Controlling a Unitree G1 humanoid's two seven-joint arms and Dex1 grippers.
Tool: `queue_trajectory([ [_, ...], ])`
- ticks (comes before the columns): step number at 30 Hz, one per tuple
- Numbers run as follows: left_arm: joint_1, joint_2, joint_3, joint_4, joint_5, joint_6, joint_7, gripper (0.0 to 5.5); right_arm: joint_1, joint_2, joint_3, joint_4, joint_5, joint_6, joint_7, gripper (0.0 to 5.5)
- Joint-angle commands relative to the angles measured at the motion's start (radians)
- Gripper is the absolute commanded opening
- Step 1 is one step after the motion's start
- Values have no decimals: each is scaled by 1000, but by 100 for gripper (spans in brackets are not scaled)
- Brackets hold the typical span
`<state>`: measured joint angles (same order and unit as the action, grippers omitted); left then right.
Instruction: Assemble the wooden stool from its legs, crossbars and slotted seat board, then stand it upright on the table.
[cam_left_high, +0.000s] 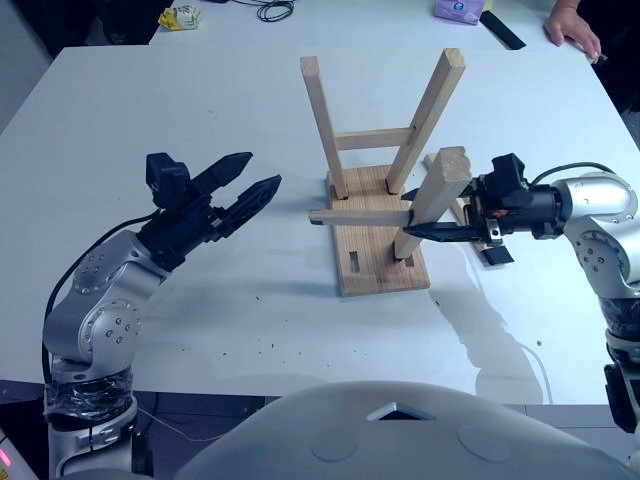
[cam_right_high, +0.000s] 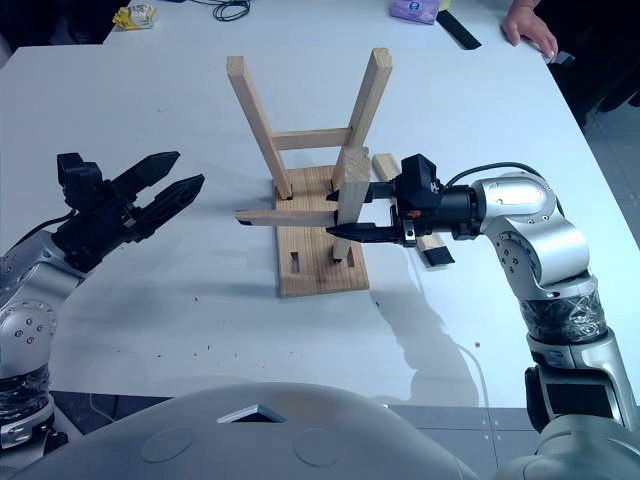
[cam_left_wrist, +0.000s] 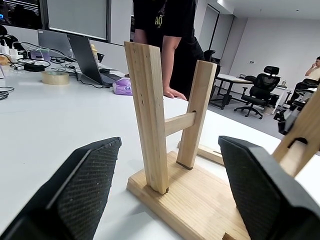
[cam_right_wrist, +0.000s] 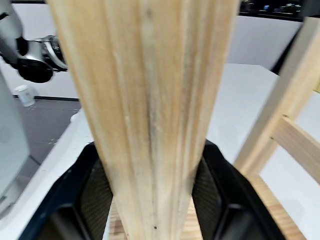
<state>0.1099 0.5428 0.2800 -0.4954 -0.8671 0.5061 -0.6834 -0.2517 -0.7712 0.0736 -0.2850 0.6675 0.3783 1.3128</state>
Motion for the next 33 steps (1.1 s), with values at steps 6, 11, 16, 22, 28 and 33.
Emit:
queue_trajectory([
  [6, 55, -30, 16, -34, 7, -22, 34, 360, -57, -53, -12, 39, -22, 11, 78, 203],
  [11, 48, -24, 17, -26, 9, -23, 33, 360, -57, -27, 8, 84, -62, -20, 77, 203],
  [16, 11, -7, 5, 4, 13, -15, 14, 360, -36, 1, 6, 89, -80, -33, 52, 203],
  [22, -20, 8, -8, 32, 19, -10, -7, 360, -10, 21, 15, 76, -86, -43, 34, 203],
  [28, -55, 18, -23, 67, 26, -10, -23, 360, 38, 80, 21, 42, -72, -38, -24, 203],
  [33, -57, 18, -11, 75, 32, -7, -22, 360, 79, 125, -19, 25, -40, -28, -102, 203],
])
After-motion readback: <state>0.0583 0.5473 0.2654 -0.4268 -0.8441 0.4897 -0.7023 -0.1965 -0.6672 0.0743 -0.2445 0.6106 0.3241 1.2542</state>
